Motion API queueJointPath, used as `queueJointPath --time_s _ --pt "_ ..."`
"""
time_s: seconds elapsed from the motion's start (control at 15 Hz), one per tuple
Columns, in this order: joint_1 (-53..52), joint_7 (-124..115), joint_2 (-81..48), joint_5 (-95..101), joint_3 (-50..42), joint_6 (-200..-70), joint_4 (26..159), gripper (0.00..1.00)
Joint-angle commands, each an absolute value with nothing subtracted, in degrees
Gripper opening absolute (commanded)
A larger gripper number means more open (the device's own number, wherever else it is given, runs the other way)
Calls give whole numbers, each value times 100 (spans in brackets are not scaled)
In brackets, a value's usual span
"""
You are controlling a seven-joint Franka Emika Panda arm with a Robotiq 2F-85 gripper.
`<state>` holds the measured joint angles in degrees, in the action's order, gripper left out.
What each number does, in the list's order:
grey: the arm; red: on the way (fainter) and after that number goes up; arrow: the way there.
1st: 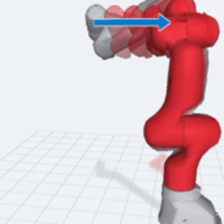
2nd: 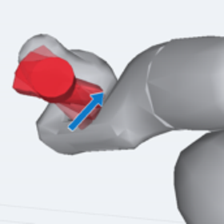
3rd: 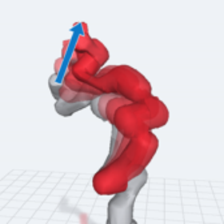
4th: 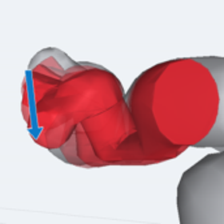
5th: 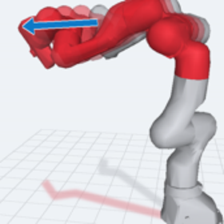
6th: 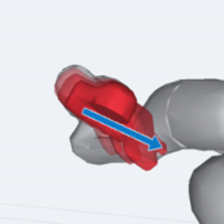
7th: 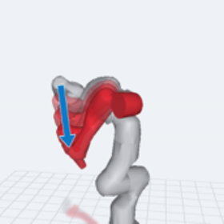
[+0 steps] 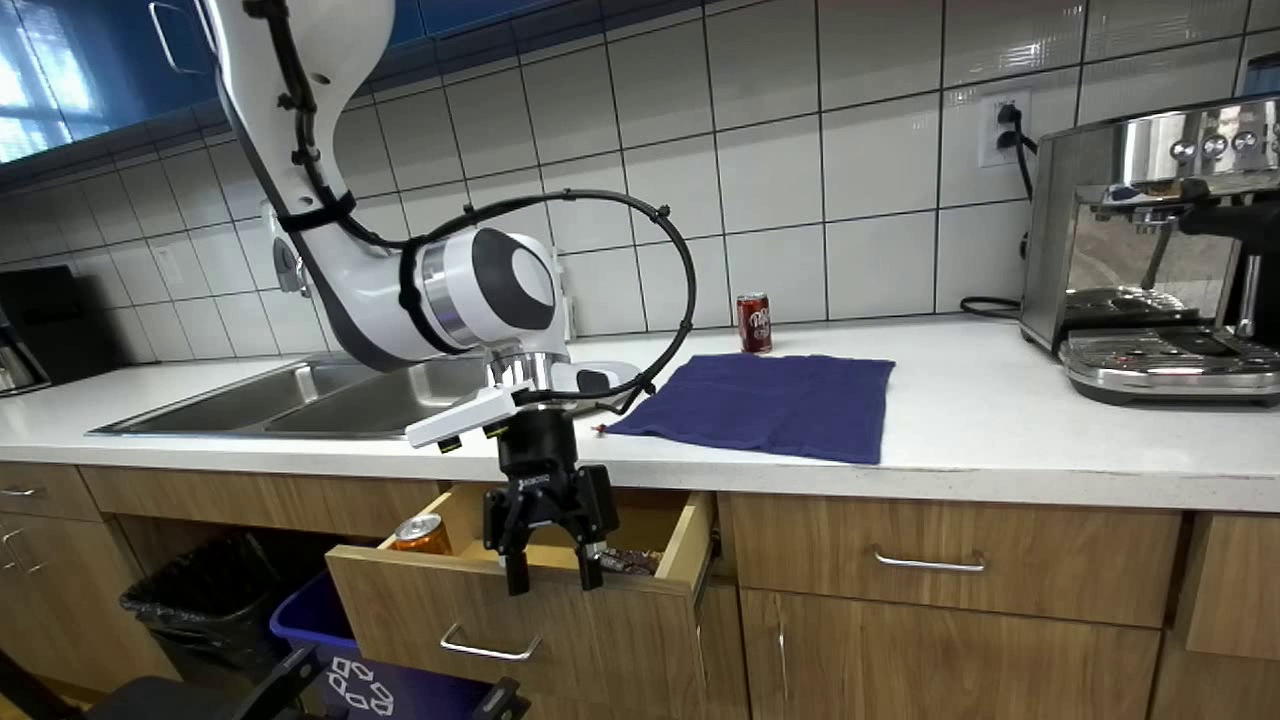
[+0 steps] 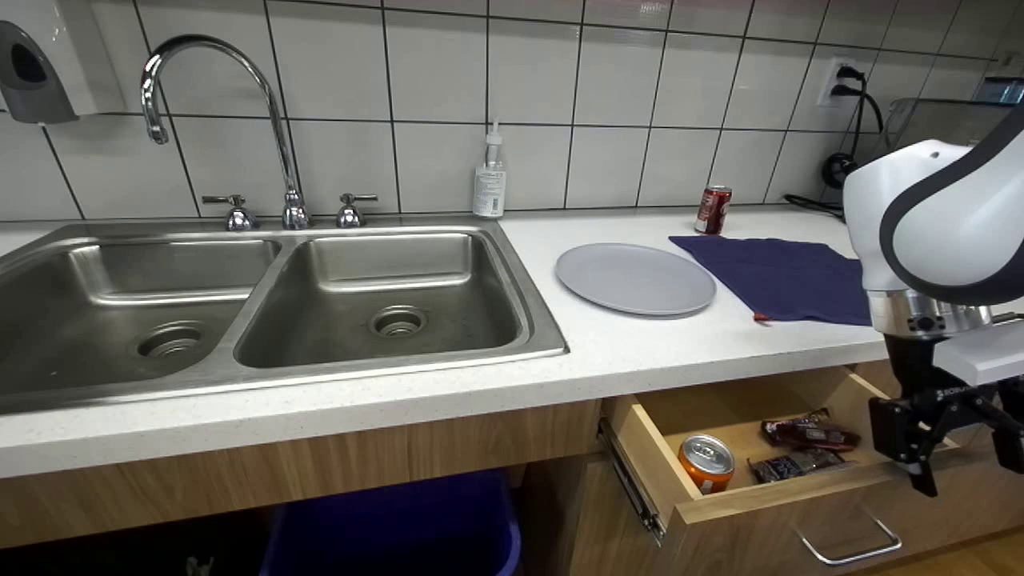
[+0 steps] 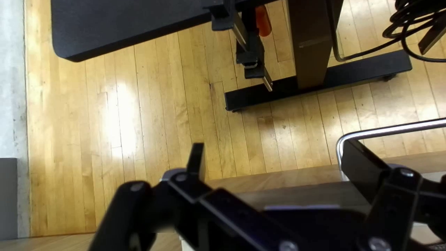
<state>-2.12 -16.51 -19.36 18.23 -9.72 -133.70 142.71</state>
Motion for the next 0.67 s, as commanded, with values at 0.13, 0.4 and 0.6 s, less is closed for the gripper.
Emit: queueJointPath --time_s 0.13,0.4,0.6 --pt "-213 -1981 -2058 1959 -1020 -13730 14148 100" --pt "-205 -1962 -2101 1910 -1013 -13916 14121 100" --pt "-198 -1919 -2126 1877 -995 -14010 14110 100"
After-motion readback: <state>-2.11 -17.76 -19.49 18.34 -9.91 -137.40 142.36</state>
